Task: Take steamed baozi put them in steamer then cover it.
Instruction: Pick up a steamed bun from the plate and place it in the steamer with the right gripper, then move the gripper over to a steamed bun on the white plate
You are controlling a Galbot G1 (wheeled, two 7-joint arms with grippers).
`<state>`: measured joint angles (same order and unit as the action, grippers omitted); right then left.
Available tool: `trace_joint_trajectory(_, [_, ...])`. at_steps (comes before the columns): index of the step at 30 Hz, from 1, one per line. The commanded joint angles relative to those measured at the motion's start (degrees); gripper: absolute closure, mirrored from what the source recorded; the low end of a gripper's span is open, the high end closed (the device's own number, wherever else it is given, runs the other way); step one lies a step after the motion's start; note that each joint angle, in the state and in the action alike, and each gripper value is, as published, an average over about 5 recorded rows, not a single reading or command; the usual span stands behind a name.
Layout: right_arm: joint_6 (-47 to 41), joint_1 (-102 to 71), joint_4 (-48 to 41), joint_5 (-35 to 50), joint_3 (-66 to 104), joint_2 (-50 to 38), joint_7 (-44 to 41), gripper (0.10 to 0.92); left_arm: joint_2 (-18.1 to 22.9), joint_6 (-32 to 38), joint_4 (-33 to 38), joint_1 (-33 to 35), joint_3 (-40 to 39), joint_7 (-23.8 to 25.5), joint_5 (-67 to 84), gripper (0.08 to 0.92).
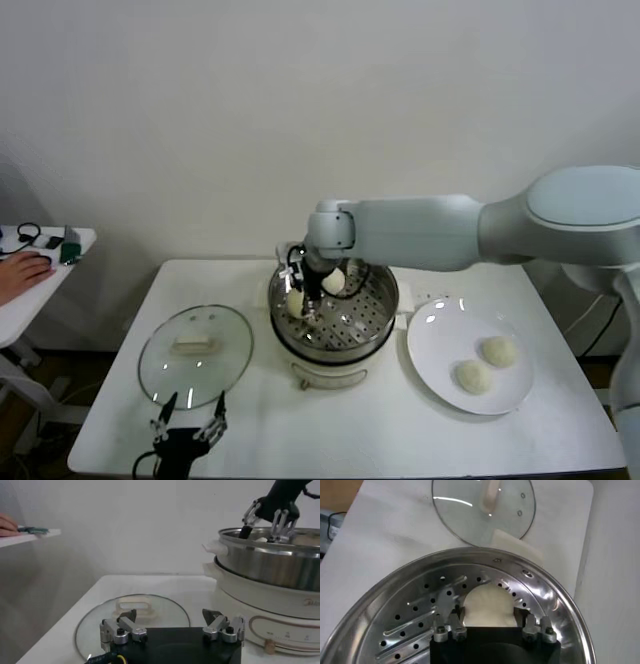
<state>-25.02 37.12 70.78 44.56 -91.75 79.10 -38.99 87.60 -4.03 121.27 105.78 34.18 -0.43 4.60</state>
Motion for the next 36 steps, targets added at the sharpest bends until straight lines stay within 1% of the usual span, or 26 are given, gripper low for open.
trace_joint_trajectory(1, [1.7,2.5,0.9,-1.2,0.6,-1.9,-1.1,0.225,0.1,0.0,0.2,0.1,-0.1,0.0,-0.1,0.177])
trace_joint_trajectory(4, [4.9,8.5,3.8,-0.8,-1.0,-7.3,-5.8,0.206,0.1,0.0,0.3,0.1,-0.1,0.0,-0.2,0.177])
trace_joint_trajectory(8, [9.3,17.8,8.6,0.5,-6.6,-18.1,-13.8,0.203,0.2,-0.1,0.5,-0.3,-0.3,0.1,-0.2,0.177])
trace_joint_trajectory(11, [11.7,24.5,12.5,-0.2,-12.3,-26.5,-17.7,0.202,0.2,-0.4,0.5,-0.8,-0.4,0.2,-0.2,0.177])
trace_joint_trajectory(16, [13.5,30.2,18.4,-6.0,-21.5,-39.6,-19.2,0.203,0.2,-0.6,0.3,-1.5,-0.5,0.4,-0.1,0.177])
trace_joint_trajectory(21, [13.0,24.2,21.8,-12.6,-24.4,-48.8,-17.3,0.202,0.3,-0.6,0.4,-1.4,-0.5,0.4,0.0,0.177])
trace_joint_trajectory(25, [10.9,15.2,24.2,-17.6,-21.4,-53.2,-14.4,0.203,0.4,-0.5,0.8,-1.1,-0.5,0.4,-0.1,0.177])
trace_joint_trajectory(28, [9.6,7.9,24.0,-21.5,-16.6,-55.1,-12.3,0.203,0.6,-0.5,0.9,-1.0,-0.5,0.3,-0.2,0.177])
trace_joint_trajectory(32, [8.0,-1.7,22.2,-25.1,-9.7,-55.7,-10.0,0.202,0.9,-0.4,0.8,-0.9,-0.6,0.3,-0.3,0.177])
trace_joint_trajectory(36, [6.1,-9.1,20.0,-26.8,-2.8,-54.6,-7.1,0.203,0.9,-0.3,0.8,-0.8,-0.5,0.4,-0.3,0.177])
